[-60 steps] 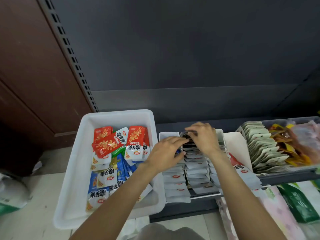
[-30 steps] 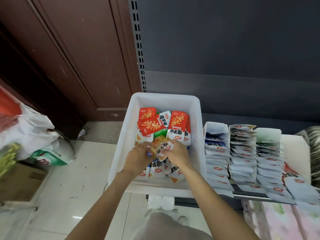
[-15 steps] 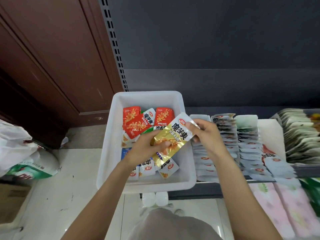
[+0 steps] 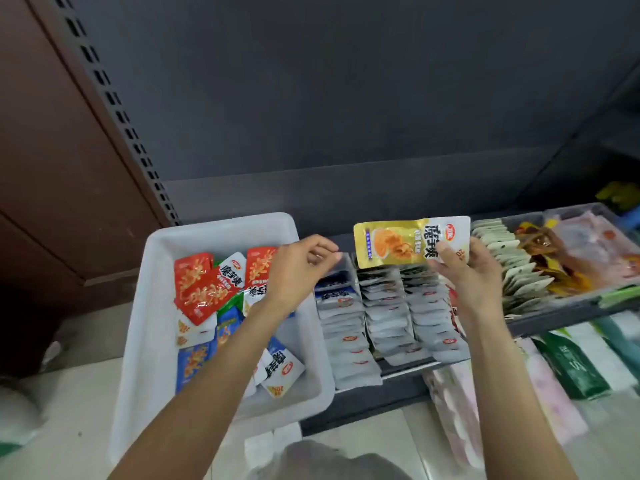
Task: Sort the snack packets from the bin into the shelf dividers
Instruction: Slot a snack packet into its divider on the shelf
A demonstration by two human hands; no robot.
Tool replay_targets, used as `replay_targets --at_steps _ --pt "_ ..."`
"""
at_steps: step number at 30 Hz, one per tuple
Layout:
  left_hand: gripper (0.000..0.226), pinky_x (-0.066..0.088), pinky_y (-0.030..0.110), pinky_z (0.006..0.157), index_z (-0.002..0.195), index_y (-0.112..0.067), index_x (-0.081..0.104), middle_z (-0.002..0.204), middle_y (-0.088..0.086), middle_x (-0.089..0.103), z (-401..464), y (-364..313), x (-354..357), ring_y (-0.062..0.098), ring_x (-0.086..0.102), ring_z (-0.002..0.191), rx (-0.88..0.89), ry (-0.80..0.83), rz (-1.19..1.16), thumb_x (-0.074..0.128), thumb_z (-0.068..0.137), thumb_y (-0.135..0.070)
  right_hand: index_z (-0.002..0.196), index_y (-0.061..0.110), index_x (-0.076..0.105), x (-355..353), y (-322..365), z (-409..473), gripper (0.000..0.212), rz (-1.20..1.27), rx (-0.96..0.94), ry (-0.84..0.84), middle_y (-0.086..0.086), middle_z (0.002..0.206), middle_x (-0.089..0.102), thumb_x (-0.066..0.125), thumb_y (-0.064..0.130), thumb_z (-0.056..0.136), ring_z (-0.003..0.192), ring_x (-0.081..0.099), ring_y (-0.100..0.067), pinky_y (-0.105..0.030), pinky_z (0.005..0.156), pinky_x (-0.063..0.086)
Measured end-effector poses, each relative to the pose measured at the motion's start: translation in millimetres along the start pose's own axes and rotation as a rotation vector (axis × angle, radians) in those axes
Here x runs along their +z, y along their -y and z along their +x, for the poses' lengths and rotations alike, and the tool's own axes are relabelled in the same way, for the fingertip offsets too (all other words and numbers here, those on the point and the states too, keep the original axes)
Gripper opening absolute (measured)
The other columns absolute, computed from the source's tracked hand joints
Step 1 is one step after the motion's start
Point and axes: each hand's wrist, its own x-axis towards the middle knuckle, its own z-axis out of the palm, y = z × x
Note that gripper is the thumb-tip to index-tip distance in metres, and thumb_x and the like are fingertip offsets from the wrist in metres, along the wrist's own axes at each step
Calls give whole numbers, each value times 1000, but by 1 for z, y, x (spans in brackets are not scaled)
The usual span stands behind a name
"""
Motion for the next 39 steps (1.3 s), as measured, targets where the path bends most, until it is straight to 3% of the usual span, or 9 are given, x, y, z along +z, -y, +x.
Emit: replay_targets --at_steps 3,7,12,15,22,31,34,36,39 --pt "16 51 23 80 103 -25 67 95 -11 70 25 -1 24 -2 61 84 94 20 178 62 89 -29 92 17 64 -18 9 20 8 29 -95 -101 0 90 69 62 9 90 85 67 -11 -23 74 55" --pt "49 35 32 101 134 -23 50 134 -1 55 37 -4 48 18 46 126 191 321 527 52 91 -47 89 20 63 -22 14 44 10 -37 -194 -41 -4 93 67 61 10 91 90 65 -16 -21 73 53" --pt "48 29 26 100 132 -28 52 124 -4 62 23 -1 52 16 53 117 285 367 579 57 89 -48 91 22 64 -6 12 65 15 -224 -304 179 1 86 67 60 8 91 82 64 -10 -31 76 55" --pt "45 30 22 95 132 -30 53 121 -5 64 19 -3 50 16 55 113 270 339 533 57 90 -44 94 26 65 4 4 76 8 -540 -377 373 2 85 69 64 25 86 82 67 -15 -45 78 54" --pt "46 36 25 98 133 -30 52 132 -7 57 14 -1 54 15 54 117 301 299 556 55 90 -46 96 25 61 22 5 84 6 -1122 -572 704 2 77 67 60 26 91 75 64 -18 -38 70 51" --pt "46 39 29 102 130 -22 55 125 -3 63 11 9 56 15 58 111 343 282 507 60 88 -41 60 18 48 69 -26 82 28 -1518 -487 696 -6 88 66 53 11 87 89 59 -30 -31 65 37" --pt "45 38 31 101 129 -20 56 122 0 64 10 10 54 18 58 110 351 258 515 60 89 -39 84 18 70 73 -27 81 17 -1551 -514 702 -2 104 65 54 14 90 98 57 -26 -31 74 39" --pt "41 37 33 99 126 -19 59 119 -1 65 4 9 46 18 57 110 359 185 505 58 89 -38 106 19 71 69 -28 78 20 -1501 -536 696 2 116 61 57 20 91 106 53 -22 -31 88 38" --pt "30 42 30 89 109 -18 67 102 -4 69 -14 17 23 13 60 97 372 -128 417 52 90 -35 114 18 68 64 -24 50 26 -1107 -586 508 1 110 62 63 19 88 102 55 -20 -27 89 40"
